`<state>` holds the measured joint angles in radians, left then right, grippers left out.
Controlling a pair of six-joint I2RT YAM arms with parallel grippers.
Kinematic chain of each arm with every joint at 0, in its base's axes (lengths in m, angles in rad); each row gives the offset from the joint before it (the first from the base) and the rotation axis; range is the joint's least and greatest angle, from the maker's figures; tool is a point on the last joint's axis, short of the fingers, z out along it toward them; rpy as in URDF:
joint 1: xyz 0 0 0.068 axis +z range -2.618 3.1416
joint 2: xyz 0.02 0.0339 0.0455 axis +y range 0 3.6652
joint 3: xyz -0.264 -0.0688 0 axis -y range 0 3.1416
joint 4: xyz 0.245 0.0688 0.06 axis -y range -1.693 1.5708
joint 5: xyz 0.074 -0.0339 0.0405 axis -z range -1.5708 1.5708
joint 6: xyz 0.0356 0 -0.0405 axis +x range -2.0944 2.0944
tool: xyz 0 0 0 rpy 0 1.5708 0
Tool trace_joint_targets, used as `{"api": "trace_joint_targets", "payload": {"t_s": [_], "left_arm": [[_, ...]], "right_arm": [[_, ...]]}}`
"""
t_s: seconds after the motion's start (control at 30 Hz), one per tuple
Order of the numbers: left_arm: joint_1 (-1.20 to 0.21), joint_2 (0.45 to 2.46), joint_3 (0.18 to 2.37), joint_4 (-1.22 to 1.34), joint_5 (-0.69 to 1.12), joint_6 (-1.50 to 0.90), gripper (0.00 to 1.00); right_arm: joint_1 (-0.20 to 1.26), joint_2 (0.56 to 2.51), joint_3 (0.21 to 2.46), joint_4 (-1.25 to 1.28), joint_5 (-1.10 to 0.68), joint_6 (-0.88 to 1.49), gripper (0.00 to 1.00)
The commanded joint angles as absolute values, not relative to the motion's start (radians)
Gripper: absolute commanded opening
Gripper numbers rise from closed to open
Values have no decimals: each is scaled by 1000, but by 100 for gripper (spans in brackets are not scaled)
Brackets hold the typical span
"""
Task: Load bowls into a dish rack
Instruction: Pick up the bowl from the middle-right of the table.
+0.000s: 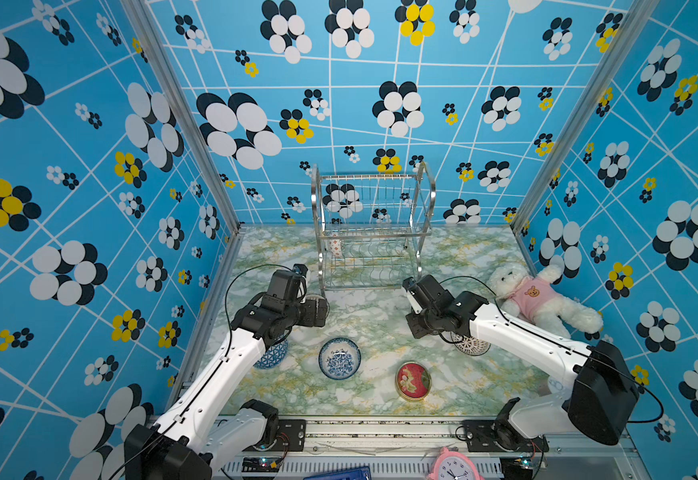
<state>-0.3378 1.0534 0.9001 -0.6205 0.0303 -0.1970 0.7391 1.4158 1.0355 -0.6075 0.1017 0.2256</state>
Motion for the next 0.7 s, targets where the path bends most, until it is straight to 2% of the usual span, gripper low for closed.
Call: {"api": "trace_joint_targets", "payload": {"t_s": [0.0,0.27,0.67], "left_arm": [[-327,1029,920,-606,37,-192,100],[-326,1019,916,-606,38,-192,99],[-331,1016,910,-607,37,-187,99]], "right_arm": [[744,1367,1013,-488,26,283,0],[744,1284,924,-314,-98,390,0],[743,1198,812,-31,-158,551,0]]}}
